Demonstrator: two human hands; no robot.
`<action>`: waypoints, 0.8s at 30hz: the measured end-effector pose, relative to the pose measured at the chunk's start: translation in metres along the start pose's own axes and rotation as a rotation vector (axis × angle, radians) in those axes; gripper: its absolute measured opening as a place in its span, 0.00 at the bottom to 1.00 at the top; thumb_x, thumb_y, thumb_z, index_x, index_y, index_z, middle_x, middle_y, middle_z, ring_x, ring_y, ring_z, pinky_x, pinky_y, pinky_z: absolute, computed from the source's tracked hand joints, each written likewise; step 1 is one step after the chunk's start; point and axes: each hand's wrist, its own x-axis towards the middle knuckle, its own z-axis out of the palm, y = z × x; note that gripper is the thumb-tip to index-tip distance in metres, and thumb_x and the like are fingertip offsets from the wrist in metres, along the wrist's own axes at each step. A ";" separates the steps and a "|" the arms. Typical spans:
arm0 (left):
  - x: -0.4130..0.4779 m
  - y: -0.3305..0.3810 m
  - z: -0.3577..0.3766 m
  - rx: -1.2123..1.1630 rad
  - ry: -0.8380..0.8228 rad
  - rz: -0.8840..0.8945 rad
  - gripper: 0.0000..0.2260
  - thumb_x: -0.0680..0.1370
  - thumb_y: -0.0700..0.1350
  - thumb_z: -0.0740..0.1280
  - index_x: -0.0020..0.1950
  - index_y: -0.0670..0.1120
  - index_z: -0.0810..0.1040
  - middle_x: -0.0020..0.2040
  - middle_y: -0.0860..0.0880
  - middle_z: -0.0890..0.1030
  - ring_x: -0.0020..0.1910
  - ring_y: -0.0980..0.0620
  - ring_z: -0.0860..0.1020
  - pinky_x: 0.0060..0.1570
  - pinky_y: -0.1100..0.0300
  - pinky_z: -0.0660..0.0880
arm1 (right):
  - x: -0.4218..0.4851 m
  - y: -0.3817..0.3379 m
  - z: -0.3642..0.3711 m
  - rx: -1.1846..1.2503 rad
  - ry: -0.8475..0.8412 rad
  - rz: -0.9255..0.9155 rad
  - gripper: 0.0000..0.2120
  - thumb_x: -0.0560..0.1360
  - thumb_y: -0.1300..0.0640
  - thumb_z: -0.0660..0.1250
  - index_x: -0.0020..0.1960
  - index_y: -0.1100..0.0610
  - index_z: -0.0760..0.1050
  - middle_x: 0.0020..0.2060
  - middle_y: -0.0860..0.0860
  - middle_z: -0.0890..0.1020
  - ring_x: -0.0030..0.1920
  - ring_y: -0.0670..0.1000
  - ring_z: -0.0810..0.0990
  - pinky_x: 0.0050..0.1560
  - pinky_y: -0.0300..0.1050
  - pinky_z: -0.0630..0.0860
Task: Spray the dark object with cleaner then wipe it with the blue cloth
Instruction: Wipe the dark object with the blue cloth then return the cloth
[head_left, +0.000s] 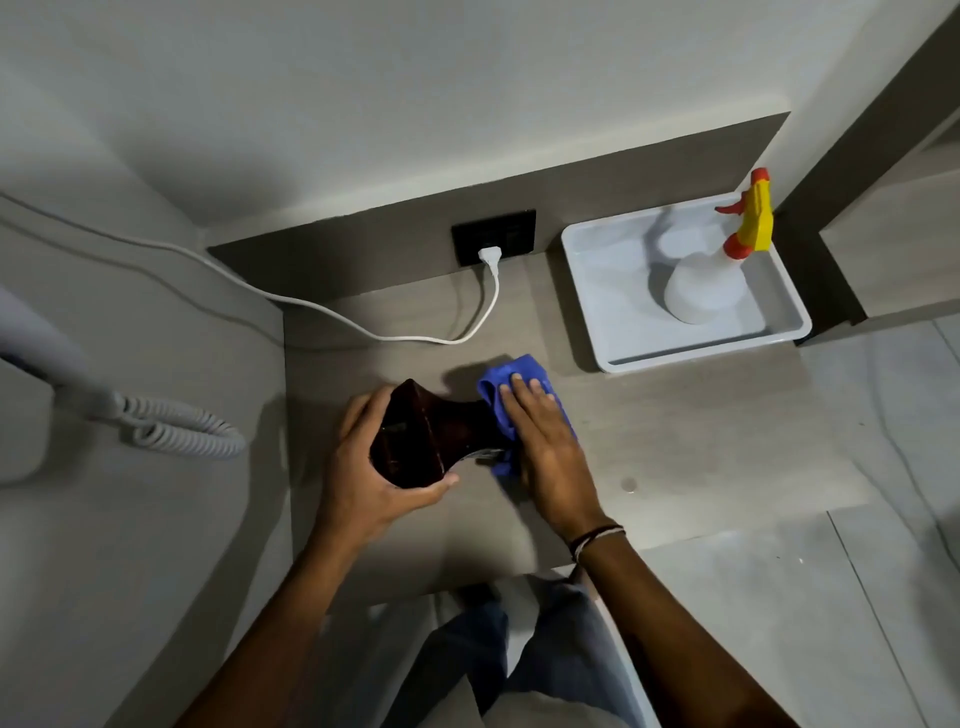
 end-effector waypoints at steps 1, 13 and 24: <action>0.001 0.001 0.001 0.001 0.004 -0.004 0.51 0.58 0.64 0.80 0.76 0.40 0.75 0.67 0.51 0.72 0.65 0.55 0.74 0.65 0.75 0.69 | 0.002 0.001 -0.003 -0.001 0.012 0.032 0.35 0.81 0.70 0.66 0.85 0.60 0.59 0.87 0.56 0.57 0.88 0.59 0.53 0.87 0.61 0.57; -0.006 -0.006 0.006 0.097 0.030 -0.043 0.52 0.58 0.65 0.81 0.76 0.40 0.75 0.69 0.41 0.77 0.67 0.41 0.79 0.67 0.49 0.78 | 0.004 0.005 -0.018 0.073 -0.064 -0.010 0.30 0.83 0.68 0.65 0.83 0.66 0.61 0.85 0.60 0.58 0.87 0.64 0.56 0.86 0.64 0.60; 0.000 0.000 0.012 0.149 0.076 0.021 0.50 0.58 0.66 0.79 0.74 0.41 0.76 0.68 0.42 0.78 0.66 0.40 0.80 0.67 0.49 0.77 | 0.008 0.006 -0.008 0.075 -0.038 -0.068 0.38 0.78 0.76 0.61 0.86 0.60 0.59 0.87 0.56 0.58 0.88 0.57 0.55 0.87 0.60 0.57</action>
